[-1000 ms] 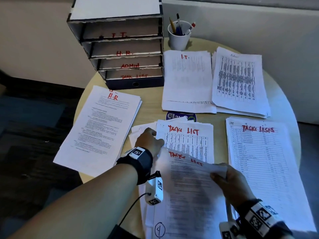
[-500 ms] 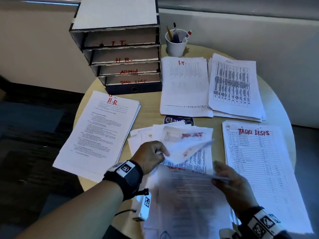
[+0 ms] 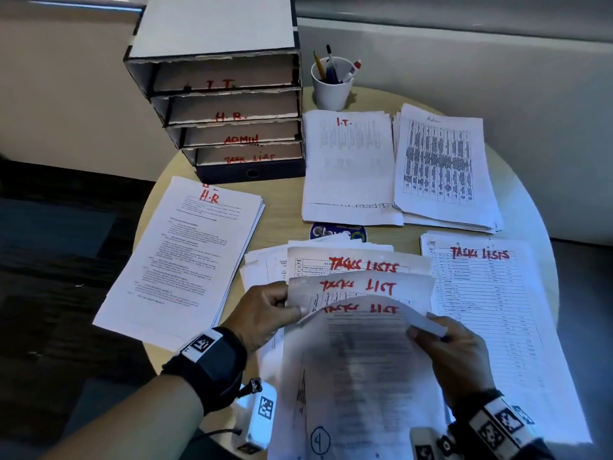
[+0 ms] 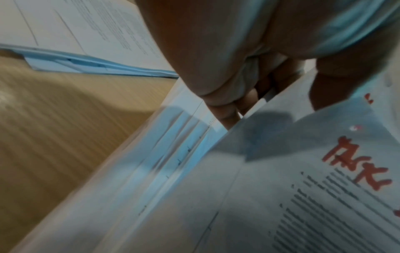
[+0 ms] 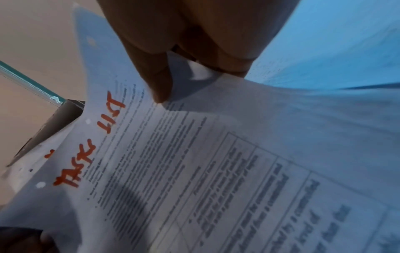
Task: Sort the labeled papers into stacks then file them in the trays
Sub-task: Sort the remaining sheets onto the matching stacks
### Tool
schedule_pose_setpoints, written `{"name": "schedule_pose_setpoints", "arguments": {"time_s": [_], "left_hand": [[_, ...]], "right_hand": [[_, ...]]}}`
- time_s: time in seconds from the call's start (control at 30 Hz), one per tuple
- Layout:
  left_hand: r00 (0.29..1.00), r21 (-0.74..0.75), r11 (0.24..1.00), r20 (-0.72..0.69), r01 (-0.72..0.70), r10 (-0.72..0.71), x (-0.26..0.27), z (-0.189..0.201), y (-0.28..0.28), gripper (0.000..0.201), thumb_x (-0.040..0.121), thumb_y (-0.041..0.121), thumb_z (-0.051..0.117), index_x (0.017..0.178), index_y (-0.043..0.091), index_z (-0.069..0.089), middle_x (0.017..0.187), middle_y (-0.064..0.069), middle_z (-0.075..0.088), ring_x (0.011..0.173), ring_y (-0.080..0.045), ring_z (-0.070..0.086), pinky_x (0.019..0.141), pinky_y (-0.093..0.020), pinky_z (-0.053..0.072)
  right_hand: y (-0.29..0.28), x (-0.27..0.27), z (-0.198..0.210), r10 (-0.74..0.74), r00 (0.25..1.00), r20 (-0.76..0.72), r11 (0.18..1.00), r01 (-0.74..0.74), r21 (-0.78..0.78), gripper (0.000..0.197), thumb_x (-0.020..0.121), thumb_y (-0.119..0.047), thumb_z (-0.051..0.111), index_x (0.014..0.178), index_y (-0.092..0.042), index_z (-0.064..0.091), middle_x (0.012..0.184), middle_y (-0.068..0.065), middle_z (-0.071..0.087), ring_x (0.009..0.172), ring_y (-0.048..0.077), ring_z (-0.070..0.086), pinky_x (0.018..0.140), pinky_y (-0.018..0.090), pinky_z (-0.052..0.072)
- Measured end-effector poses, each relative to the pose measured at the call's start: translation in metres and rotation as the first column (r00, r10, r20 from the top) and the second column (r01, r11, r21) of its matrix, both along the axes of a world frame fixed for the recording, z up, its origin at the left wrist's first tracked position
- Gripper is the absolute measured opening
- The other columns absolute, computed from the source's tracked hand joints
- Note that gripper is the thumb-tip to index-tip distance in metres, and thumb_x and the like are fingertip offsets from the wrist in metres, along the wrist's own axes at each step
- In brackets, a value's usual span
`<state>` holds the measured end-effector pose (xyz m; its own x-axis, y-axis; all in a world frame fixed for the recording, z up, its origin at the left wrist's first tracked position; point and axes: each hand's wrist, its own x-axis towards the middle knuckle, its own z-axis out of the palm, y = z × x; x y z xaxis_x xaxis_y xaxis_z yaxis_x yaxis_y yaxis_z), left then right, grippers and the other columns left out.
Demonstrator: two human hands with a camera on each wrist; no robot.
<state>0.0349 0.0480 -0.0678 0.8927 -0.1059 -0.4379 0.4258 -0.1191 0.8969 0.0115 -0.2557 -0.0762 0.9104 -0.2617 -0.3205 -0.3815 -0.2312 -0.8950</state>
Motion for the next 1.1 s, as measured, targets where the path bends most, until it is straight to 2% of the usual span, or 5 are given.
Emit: {"name": "schedule_pose_setpoints", "arguments": {"time_s": [0.5, 0.67, 0.8, 0.93, 1.1], "left_hand": [[0.987, -0.044, 0.998, -0.150, 0.042, -0.048, 0.004, -0.001, -0.010, 0.032, 0.077, 0.029, 0.075, 0.104, 0.013, 0.076, 0.108, -0.011, 0.075, 0.106, -0.035, 0.067, 0.097, -0.045, 0.053], [0.993, 0.609, 0.789, -0.019, -0.080, 0.116, 0.047, -0.018, -0.012, 0.035, 0.084, 0.033, 0.070, 0.110, 0.012, 0.061, 0.104, -0.009, 0.065, 0.089, -0.023, 0.058, 0.076, -0.028, 0.045], [0.986, 0.790, 0.592, -0.161, 0.158, -0.048, 0.062, -0.026, -0.030, 0.062, 0.072, 0.046, 0.078, 0.115, 0.015, 0.046, 0.107, -0.008, 0.055, 0.096, -0.031, 0.059, 0.074, -0.035, 0.049], [0.990, 0.719, 0.688, -0.141, 0.100, 0.003, 0.056, -0.031, -0.034, 0.038, 0.081, 0.026, 0.072, 0.110, 0.021, 0.047, 0.098, 0.000, 0.064, 0.091, -0.029, 0.063, 0.081, -0.038, 0.053], [0.999, 0.447, 0.895, 0.038, -0.009, -0.009, 0.033, -0.015, -0.023, 0.027, 0.096, 0.019, 0.062, 0.071, 0.023, 0.051, 0.060, 0.011, 0.050, 0.057, -0.008, 0.048, 0.052, -0.018, 0.036]], "right_hand": [[-0.006, -0.003, -0.002, 0.059, 0.997, -0.049, 0.988, -0.052, 0.146, 0.018, 0.074, 0.007, 0.075, 0.084, -0.008, 0.073, 0.080, 0.006, 0.076, 0.079, 0.028, 0.068, 0.071, 0.029, 0.054], [-0.011, -0.010, -0.007, -0.007, 0.995, -0.104, 0.940, 0.042, 0.339, 0.081, 0.079, 0.013, 0.067, 0.141, -0.032, 0.042, 0.101, 0.013, 0.075, 0.094, 0.030, 0.072, 0.084, 0.048, 0.054], [-0.016, -0.018, -0.025, 0.067, 0.993, -0.096, 0.991, -0.077, -0.106, 0.038, 0.077, -0.003, 0.076, 0.096, -0.035, 0.069, 0.080, -0.006, 0.076, 0.082, 0.024, 0.071, 0.066, 0.034, 0.057], [-0.008, -0.023, -0.024, 0.077, 0.996, -0.032, 0.997, -0.078, -0.007, 0.027, 0.074, 0.009, 0.075, 0.073, -0.018, 0.072, 0.068, -0.006, 0.074, 0.068, 0.016, 0.066, 0.061, 0.022, 0.052], [-0.015, -0.029, -0.014, 0.129, 0.985, 0.111, 0.964, -0.151, 0.221, 0.013, 0.070, -0.002, 0.067, 0.071, -0.014, 0.072, 0.089, 0.003, 0.074, 0.093, 0.020, 0.066, 0.082, 0.030, 0.049]]}}
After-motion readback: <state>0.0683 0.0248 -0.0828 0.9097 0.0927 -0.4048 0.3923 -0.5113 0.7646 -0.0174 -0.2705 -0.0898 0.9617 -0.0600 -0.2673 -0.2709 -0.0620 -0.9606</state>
